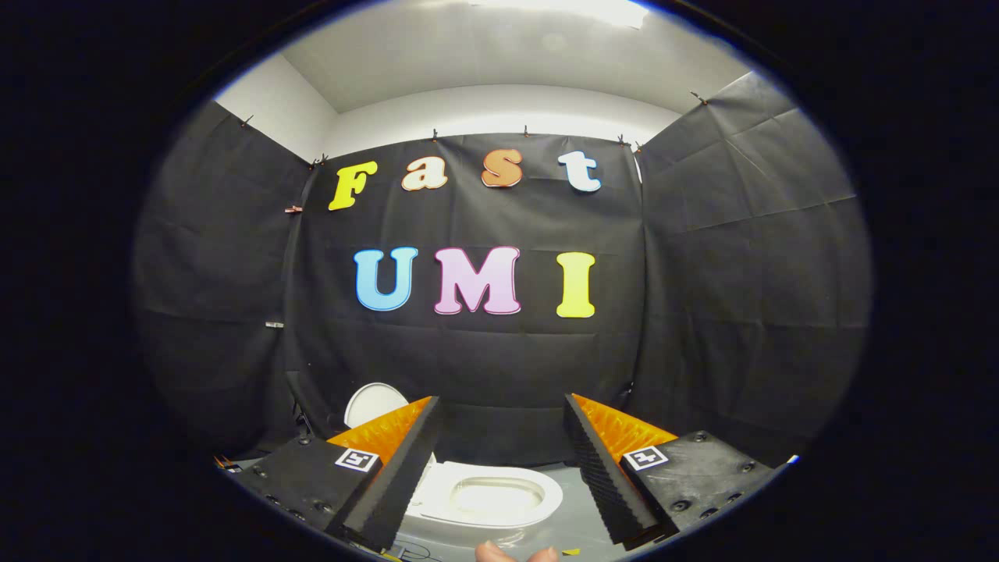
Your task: Open the toilet lid.
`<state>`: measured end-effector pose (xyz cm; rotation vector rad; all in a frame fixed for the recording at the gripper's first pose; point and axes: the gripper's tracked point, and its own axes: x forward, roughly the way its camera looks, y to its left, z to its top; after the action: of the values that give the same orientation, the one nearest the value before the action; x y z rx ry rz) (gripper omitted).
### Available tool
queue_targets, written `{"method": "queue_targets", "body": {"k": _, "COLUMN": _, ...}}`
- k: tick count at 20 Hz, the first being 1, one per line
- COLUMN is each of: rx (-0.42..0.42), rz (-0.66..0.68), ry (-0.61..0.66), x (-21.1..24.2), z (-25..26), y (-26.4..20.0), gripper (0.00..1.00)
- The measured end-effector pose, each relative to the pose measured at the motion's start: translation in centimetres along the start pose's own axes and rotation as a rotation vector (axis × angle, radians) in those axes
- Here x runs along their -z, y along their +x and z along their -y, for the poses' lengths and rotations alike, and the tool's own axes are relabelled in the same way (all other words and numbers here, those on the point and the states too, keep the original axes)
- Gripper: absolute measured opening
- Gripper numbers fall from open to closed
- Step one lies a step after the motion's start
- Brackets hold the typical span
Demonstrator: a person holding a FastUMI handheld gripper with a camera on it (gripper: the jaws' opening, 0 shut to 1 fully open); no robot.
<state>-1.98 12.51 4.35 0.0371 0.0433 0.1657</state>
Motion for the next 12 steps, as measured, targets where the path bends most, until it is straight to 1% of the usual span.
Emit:
{"method": "queue_targets", "body": {"k": 2, "rx": 0.023, "rz": 0.005, "ry": 0.003, "x": 0.1, "z": 2.3, "y": -0.7, "gripper": 0.98}}
{"method": "queue_targets", "body": {"k": 5, "rx": 0.066, "rz": 0.005, "ry": 0.052, "x": 0.6, "z": 5.6, "y": -1.4, "gripper": 0.98}}
{"method": "queue_targets", "body": {"k": 12, "rx": 0.092, "rz": 0.024, "ry": 0.057, "x": 1.8, "z": 10.0, "y": -2.7, "gripper": 0.98}}
